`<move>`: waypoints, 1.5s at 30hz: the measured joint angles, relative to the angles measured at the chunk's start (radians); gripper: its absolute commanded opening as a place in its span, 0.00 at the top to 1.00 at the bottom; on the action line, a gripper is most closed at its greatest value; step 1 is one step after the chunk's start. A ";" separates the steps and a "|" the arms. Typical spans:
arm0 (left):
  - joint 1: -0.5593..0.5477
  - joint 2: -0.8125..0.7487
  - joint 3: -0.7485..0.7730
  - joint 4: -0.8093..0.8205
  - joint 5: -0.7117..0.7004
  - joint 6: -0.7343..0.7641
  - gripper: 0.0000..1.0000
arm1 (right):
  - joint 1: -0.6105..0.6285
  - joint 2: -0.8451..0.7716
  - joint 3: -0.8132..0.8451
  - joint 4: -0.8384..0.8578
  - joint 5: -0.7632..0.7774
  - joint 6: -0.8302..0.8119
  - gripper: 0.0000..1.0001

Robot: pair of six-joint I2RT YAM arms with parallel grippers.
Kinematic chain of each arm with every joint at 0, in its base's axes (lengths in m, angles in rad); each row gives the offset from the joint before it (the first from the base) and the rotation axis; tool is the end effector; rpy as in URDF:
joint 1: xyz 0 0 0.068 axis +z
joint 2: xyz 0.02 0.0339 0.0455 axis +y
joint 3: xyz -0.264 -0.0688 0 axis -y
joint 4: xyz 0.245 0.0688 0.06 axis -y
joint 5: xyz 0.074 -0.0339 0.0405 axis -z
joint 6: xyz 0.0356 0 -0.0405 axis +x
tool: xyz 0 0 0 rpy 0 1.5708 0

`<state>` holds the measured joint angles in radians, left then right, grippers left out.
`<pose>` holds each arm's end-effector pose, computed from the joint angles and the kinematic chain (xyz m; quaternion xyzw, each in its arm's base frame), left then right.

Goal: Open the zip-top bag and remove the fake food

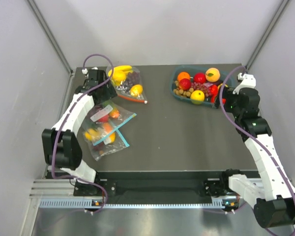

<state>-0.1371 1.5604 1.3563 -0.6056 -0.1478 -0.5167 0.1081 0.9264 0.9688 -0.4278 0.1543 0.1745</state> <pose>0.3421 -0.0419 0.3075 -0.2016 0.9041 -0.0540 0.3728 0.2042 0.0167 0.3538 0.0705 0.8251 0.0151 0.5604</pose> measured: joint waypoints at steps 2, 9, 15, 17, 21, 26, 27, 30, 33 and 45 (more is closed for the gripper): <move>0.007 0.057 0.005 0.042 -0.002 -0.021 0.21 | 0.000 0.016 0.006 -0.002 -0.003 0.005 0.04; 0.041 0.185 0.063 0.126 0.000 -0.085 0.21 | 0.000 0.055 0.042 0.001 -0.011 0.013 0.04; 0.055 0.280 0.100 0.195 0.000 -0.103 0.57 | 0.000 0.121 0.072 0.022 -0.026 0.013 0.05; 0.055 0.306 0.121 0.195 0.003 -0.104 0.83 | 0.000 0.150 0.081 0.024 -0.034 0.014 0.05; 0.055 0.336 0.137 0.194 0.016 -0.103 1.00 | 0.000 0.200 0.094 0.042 -0.058 0.024 0.07; 0.055 0.326 0.139 0.199 0.076 -0.092 1.00 | 0.022 0.237 0.099 0.051 -0.084 0.026 0.08; 0.056 0.322 0.140 0.198 0.097 -0.091 1.00 | 0.038 0.245 0.102 0.055 -0.087 0.021 0.08; 0.057 0.293 0.144 0.198 0.194 -0.092 1.00 | 0.108 0.272 0.116 0.067 -0.119 0.010 0.08; 0.057 0.252 0.145 0.203 0.285 -0.117 1.00 | 0.183 0.296 0.120 0.086 -0.154 0.008 0.08; 0.056 0.091 0.153 0.220 0.562 -0.317 1.00 | 0.412 0.316 0.117 0.158 -0.196 -0.079 0.08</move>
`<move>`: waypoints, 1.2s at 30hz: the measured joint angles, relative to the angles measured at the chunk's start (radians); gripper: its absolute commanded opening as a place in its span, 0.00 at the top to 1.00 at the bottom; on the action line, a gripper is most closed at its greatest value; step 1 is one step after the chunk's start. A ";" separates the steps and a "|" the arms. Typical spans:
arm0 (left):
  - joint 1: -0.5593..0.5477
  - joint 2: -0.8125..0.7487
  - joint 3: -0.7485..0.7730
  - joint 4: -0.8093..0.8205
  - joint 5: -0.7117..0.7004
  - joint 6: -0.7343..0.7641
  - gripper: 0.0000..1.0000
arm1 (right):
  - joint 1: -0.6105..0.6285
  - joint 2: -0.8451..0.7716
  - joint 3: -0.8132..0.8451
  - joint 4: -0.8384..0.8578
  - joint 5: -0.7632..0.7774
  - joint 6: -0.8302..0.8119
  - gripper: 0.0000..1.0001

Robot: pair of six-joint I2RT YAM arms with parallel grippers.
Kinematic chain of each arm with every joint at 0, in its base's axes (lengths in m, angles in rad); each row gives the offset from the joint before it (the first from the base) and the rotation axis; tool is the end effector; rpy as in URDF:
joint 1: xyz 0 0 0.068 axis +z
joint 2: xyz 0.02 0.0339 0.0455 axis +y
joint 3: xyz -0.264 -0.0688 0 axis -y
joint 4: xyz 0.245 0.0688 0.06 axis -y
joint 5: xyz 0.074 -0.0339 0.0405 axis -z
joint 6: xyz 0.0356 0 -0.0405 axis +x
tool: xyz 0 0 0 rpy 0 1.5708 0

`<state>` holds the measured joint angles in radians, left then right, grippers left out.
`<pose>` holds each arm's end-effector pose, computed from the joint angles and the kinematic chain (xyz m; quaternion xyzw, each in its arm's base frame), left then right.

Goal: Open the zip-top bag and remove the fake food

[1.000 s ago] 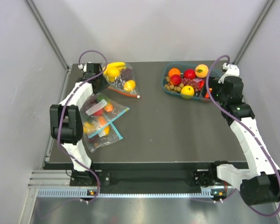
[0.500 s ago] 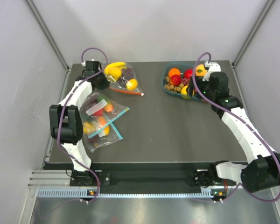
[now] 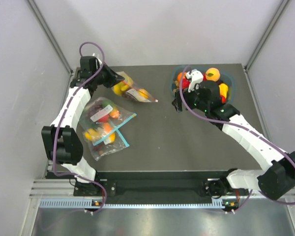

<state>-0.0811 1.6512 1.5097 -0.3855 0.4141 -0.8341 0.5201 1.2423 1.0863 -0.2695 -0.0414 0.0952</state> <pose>0.3819 -0.0454 0.3479 -0.2166 0.8266 -0.3754 0.3590 0.2474 0.1434 0.3394 -0.1881 0.8190 0.1806 0.5110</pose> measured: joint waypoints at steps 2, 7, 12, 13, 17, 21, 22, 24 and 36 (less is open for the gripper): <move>0.000 -0.010 0.018 -0.007 0.033 -0.034 1.00 | 0.011 -0.019 -0.009 0.008 -0.011 -0.019 0.08; 0.000 -0.031 0.043 -0.006 0.107 -0.145 1.00 | 0.055 -0.133 -0.060 0.021 -0.053 -0.065 0.10; -0.002 -0.066 0.043 0.031 0.145 -0.278 1.00 | 0.114 -0.280 -0.200 0.117 -0.097 -0.085 0.10; -0.003 -0.078 0.042 0.042 0.150 -0.300 1.00 | 0.122 -0.303 -0.246 0.158 -0.101 -0.083 0.10; -0.006 -0.137 0.027 0.089 0.175 -0.380 1.00 | 0.130 -0.362 -0.450 0.322 -0.109 -0.064 0.10; -0.013 -0.193 0.012 0.132 0.209 -0.449 1.00 | 0.130 -0.363 -0.586 0.459 -0.115 -0.037 0.10; -0.015 -0.205 0.010 0.144 0.218 -0.465 1.00 | 0.130 -0.362 -0.602 0.498 -0.119 -0.029 0.10; -0.021 -0.222 0.006 0.163 0.232 -0.496 1.00 | 0.131 -0.362 -0.624 0.590 -0.122 -0.014 0.11; -0.080 -0.302 -0.043 0.233 0.277 -0.642 1.00 | 0.132 -0.331 -0.651 0.967 -0.155 0.064 0.14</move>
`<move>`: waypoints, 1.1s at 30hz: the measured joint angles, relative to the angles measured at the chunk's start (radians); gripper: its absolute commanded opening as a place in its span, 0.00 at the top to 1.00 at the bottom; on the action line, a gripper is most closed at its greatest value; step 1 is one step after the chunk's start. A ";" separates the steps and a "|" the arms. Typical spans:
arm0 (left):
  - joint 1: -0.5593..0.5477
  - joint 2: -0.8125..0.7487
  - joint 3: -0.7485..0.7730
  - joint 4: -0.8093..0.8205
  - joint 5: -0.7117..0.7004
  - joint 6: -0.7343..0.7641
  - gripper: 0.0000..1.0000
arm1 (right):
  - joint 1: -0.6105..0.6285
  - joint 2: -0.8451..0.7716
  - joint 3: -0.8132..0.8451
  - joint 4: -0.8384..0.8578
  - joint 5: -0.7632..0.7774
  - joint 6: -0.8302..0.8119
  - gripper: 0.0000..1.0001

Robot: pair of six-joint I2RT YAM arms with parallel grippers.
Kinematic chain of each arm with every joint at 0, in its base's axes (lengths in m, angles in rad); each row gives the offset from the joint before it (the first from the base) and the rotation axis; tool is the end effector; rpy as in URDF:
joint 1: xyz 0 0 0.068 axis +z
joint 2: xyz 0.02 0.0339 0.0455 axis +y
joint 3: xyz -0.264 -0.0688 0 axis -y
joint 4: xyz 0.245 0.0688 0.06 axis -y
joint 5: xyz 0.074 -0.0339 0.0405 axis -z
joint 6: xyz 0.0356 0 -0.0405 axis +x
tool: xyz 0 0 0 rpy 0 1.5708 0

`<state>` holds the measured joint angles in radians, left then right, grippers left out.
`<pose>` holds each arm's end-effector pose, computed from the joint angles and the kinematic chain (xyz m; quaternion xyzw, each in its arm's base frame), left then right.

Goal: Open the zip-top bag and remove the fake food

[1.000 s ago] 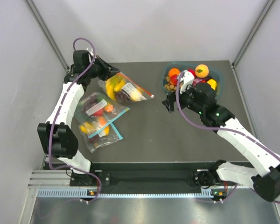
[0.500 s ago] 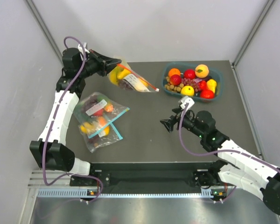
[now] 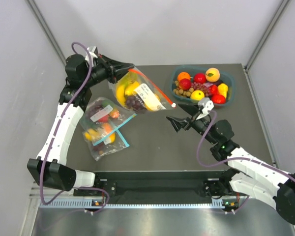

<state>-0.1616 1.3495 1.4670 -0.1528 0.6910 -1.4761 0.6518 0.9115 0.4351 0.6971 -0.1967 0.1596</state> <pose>0.2921 -0.0706 0.4558 -0.2274 0.6796 -0.6437 0.2684 0.1626 0.1328 0.2870 -0.2259 0.5845 0.3630 0.6896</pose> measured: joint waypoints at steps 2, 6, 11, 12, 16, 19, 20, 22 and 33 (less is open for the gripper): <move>-0.014 -0.015 -0.013 0.011 0.000 -0.016 1.00 | 0.000 0.000 -0.003 0.034 -0.008 0.013 0.16; -0.045 -0.053 -0.049 0.024 -0.007 -0.041 1.00 | 0.000 0.009 -0.003 0.093 -0.040 0.052 0.19; -0.106 -0.077 -0.087 0.033 -0.032 -0.053 1.00 | 0.000 0.046 -0.003 0.173 -0.064 0.100 0.30; -0.115 -0.079 -0.093 0.034 -0.035 -0.055 1.00 | 0.000 0.052 -0.002 0.182 -0.066 0.105 0.34; -0.149 -0.083 -0.122 0.049 -0.053 -0.070 1.00 | 0.000 0.069 -0.001 0.204 -0.074 0.117 0.64; -0.158 -0.092 -0.148 0.063 -0.058 -0.080 1.00 | 0.000 0.082 0.016 0.198 -0.088 0.118 0.94; -0.158 -0.096 -0.158 0.071 -0.061 -0.084 0.99 | 0.000 0.084 0.020 0.193 -0.091 0.118 1.00; -0.158 -0.102 -0.171 0.084 -0.061 -0.085 0.78 | 0.000 0.082 0.032 0.168 -0.102 0.113 1.00; -0.072 -0.108 -0.073 -0.152 -0.091 0.377 0.01 | -0.001 -0.037 0.176 -0.399 -0.118 -0.046 1.00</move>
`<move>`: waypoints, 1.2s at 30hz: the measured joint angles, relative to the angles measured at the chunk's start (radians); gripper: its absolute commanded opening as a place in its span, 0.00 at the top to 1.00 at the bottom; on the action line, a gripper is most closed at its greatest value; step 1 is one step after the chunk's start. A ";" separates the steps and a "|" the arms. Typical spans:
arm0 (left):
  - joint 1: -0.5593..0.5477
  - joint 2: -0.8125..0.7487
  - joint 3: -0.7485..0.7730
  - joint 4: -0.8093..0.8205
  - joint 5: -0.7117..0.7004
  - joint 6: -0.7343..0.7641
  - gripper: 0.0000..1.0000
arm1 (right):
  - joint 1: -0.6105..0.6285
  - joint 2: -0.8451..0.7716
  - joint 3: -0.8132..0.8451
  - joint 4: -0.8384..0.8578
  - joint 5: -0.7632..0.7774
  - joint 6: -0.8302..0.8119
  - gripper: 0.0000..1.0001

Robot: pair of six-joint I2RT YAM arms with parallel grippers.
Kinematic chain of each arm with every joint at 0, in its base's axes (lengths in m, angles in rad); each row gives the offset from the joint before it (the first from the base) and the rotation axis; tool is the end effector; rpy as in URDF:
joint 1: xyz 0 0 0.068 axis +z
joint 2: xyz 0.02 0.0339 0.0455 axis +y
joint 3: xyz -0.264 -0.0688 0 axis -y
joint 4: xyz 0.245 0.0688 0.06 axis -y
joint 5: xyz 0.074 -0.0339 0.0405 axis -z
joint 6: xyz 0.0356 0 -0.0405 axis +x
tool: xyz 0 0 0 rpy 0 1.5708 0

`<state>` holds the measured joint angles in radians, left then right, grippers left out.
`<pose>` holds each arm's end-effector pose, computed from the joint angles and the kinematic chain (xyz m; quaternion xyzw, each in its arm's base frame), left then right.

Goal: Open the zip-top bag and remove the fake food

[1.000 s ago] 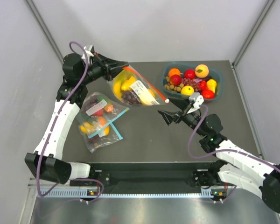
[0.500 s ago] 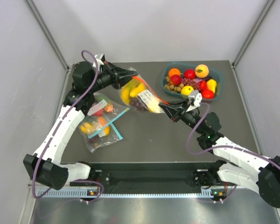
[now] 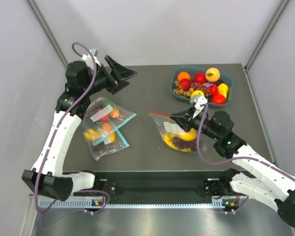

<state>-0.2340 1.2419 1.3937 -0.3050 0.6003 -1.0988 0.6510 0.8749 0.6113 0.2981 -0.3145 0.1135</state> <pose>0.2580 -0.0822 0.4439 -0.1292 0.7391 -0.5608 0.3500 0.1609 0.1365 0.3139 -0.2908 0.6317 0.3659 0.6185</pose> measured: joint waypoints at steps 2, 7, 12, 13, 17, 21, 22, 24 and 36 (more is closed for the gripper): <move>0.004 -0.004 0.052 -0.068 -0.040 0.165 0.01 | -0.006 -0.014 0.000 -0.065 -0.011 -0.016 1.00; -0.089 -0.040 0.056 -0.083 -0.082 0.506 0.01 | -0.028 -0.003 0.000 -0.135 -0.062 -0.025 1.00; -0.337 -0.018 -0.001 -0.079 -0.104 0.755 0.01 | -0.076 0.026 0.000 -0.153 -0.140 -0.016 1.00; -0.356 -0.010 -0.023 -0.077 -0.100 0.787 0.01 | -0.092 0.029 0.000 -0.161 -0.161 -0.012 1.00; -0.362 0.010 -0.101 -0.062 -0.095 0.873 0.01 | -0.158 0.039 0.038 -0.230 -0.240 0.004 1.00; -0.381 0.042 -0.130 -0.054 -0.081 0.942 0.01 | -0.225 0.050 0.123 -0.330 -0.333 0.010 1.00; -0.390 0.052 -0.131 -0.051 -0.074 0.953 0.01 | -0.237 0.053 0.143 -0.353 -0.355 0.009 1.00; -0.408 0.074 -0.132 -0.039 -0.063 0.977 0.01 | -0.259 0.059 0.176 -0.394 -0.401 0.010 1.00; -0.448 0.217 -0.126 0.008 -0.019 1.071 0.41 | -0.281 0.163 0.281 -0.509 -0.543 0.007 1.00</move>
<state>-0.6819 1.4590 1.2682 -0.2970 0.5812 -0.0280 0.3698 1.0382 0.8925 -0.2108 -0.8577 0.1204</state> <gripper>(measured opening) 0.725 0.083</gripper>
